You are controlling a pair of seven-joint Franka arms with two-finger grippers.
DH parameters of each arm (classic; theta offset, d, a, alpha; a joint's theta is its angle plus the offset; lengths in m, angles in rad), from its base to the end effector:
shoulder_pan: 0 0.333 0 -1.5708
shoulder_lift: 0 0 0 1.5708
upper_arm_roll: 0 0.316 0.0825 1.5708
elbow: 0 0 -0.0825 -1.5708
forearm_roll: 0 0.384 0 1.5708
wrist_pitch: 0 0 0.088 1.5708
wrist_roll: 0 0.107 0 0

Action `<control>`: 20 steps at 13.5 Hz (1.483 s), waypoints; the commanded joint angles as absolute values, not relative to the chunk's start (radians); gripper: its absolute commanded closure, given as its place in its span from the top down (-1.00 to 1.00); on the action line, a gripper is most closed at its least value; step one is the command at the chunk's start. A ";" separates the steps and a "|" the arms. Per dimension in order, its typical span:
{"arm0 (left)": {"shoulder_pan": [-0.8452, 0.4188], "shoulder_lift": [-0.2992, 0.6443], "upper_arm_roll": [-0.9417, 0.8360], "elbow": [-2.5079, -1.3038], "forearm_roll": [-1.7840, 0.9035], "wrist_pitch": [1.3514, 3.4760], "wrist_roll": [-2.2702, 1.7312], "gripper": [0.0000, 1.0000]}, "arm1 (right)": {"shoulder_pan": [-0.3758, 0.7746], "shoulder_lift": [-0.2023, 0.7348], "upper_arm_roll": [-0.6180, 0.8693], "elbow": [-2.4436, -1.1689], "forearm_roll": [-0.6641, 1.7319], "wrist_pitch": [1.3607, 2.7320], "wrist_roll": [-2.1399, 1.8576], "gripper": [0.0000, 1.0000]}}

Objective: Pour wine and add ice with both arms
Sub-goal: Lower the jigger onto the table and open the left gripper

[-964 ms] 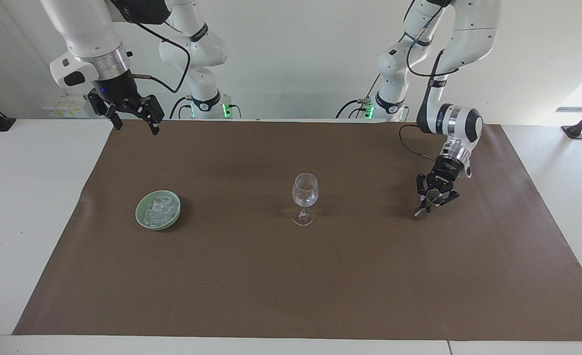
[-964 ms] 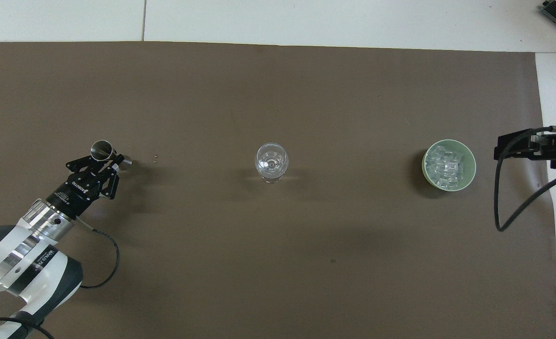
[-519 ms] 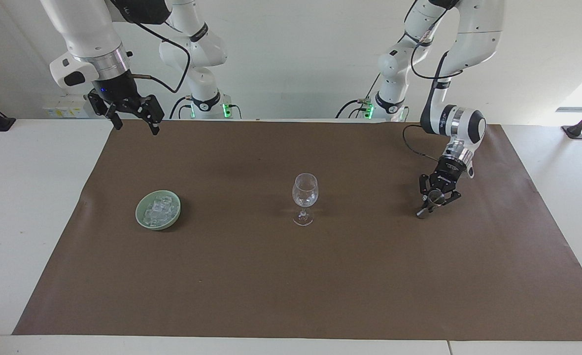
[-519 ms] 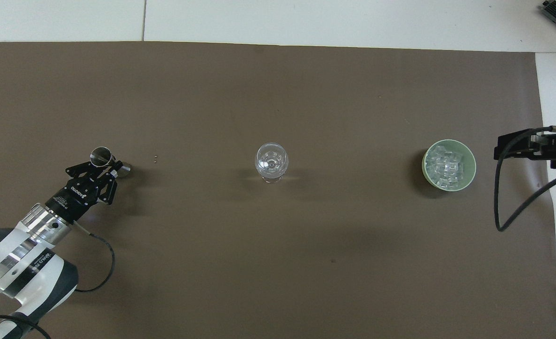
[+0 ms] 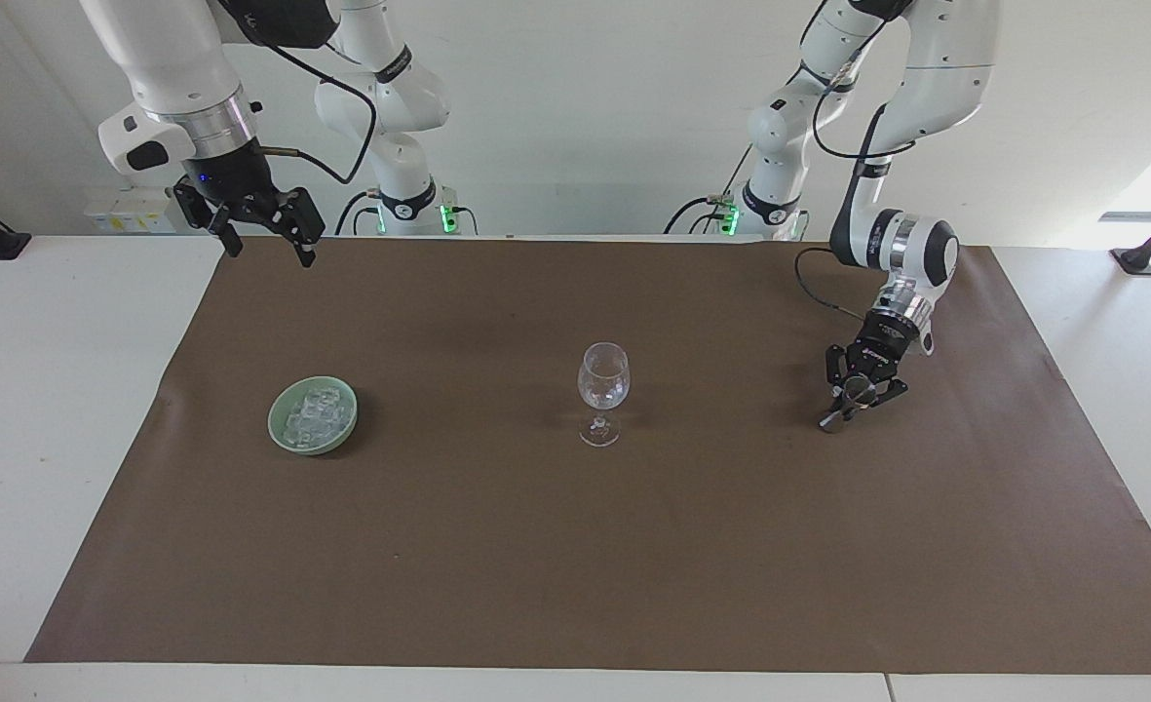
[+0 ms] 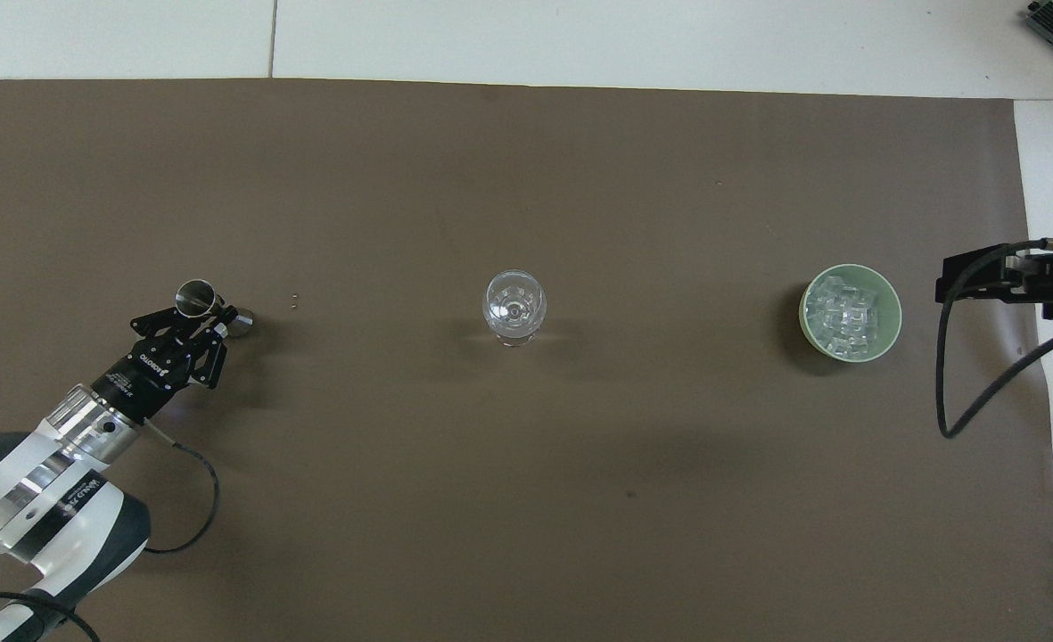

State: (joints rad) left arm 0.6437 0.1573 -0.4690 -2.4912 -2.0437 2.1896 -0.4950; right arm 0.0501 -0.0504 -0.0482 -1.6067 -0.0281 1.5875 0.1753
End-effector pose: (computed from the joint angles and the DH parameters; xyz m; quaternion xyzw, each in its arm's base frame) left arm 0.4645 0.0444 0.2332 0.2523 0.7569 -0.2273 0.5584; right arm 0.5406 -0.0026 0.6366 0.9960 -0.0865 0.0166 0.0114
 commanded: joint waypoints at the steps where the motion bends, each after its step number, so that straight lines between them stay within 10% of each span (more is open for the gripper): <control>1: 0.650 0.163 -0.469 -2.493 -2.031 2.168 -0.494 -0.98 | 0.052 -0.069 -0.052 -1.626 -0.032 1.582 0.149 1.00; 17: 0.658 0.173 -0.466 -2.490 -2.011 2.189 -0.495 -0.09 | 0.052 -0.069 -0.052 -1.626 -0.032 1.582 0.149 1.00; 19: 0.664 0.173 -0.465 -2.482 -1.968 2.191 -0.497 0.36 | 0.052 -0.069 -0.052 -1.626 -0.032 1.582 0.150 1.00; 20: 0.667 0.175 -0.462 -2.480 -1.948 2.189 -0.499 0.99 | 0.052 -0.069 -0.052 -1.626 -0.032 1.582 0.150 1.00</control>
State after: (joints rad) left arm 0.6485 0.1689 -0.4618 -2.4887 -1.9934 2.1903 -0.4941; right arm 0.0501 -0.0504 -0.0482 -1.6067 -0.0281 1.5875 0.1753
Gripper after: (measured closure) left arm 0.480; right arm 0.000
